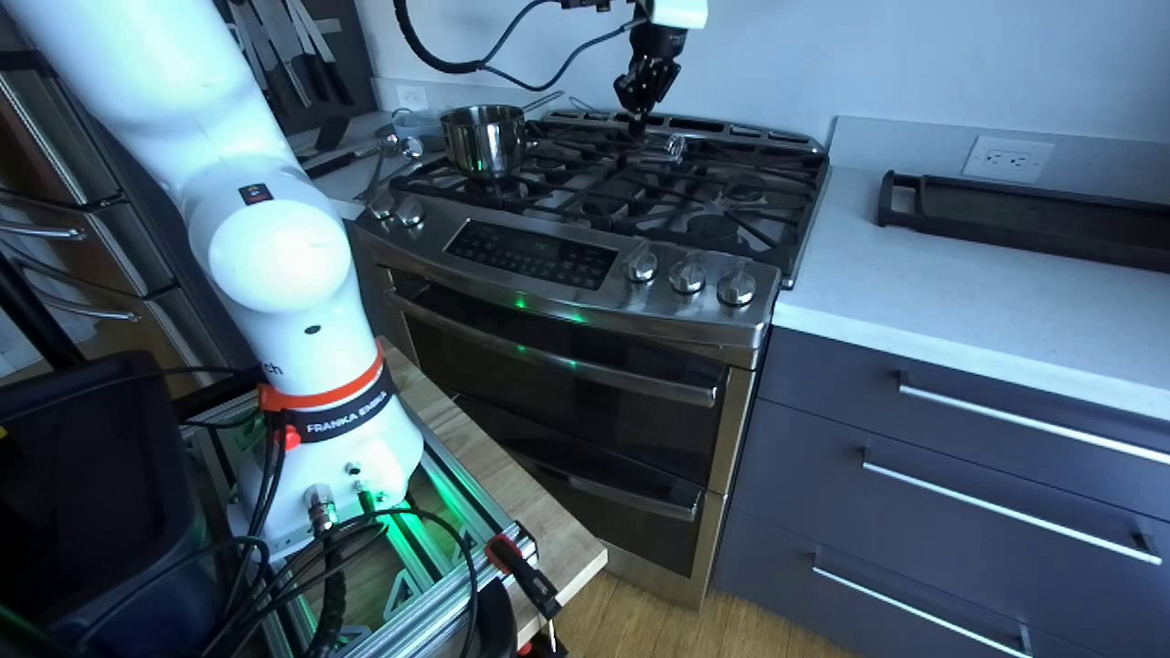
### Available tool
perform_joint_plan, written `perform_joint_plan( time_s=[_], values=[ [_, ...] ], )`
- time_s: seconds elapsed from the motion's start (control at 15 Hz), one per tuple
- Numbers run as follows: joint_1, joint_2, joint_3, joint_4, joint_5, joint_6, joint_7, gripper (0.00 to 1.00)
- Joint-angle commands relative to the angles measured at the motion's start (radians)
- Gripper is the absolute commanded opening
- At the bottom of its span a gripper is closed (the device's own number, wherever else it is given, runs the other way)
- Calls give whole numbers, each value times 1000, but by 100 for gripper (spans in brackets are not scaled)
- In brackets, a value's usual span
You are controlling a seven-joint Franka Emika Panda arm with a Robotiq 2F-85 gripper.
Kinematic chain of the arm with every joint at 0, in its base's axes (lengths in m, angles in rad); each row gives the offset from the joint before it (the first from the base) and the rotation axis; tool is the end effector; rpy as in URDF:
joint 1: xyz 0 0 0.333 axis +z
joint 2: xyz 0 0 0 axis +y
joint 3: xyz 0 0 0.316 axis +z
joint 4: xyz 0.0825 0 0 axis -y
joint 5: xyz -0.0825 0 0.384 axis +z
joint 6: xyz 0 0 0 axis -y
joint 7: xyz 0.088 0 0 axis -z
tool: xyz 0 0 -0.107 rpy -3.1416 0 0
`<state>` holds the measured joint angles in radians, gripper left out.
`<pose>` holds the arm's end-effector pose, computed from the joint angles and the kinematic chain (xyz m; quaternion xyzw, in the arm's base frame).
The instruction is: Pick up the frother and hang it on the hanger from the kitchen hood
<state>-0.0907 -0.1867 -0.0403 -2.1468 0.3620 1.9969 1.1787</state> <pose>0.5008 -0.0450 0.4895 -0.7363 0.6550 0.0692 0.1551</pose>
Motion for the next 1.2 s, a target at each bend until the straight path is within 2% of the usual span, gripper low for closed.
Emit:
perform_joint_plan(
  time_s=[0.0, 0.33, 0.67, 0.73, 1.13],
  values=[
    [13, -39, -4, 49, 56, -63, -12, 1],
    [41, -34, 20, 157, 110, -92, 4, 1],
    [78, -8, 65, 257, 96, -94, 25, 1],
    [68, -31, 57, 214, 90, -66, 13, 4],
    [80, -16, 69, 241, 90, -67, 18, 4]
  ],
)
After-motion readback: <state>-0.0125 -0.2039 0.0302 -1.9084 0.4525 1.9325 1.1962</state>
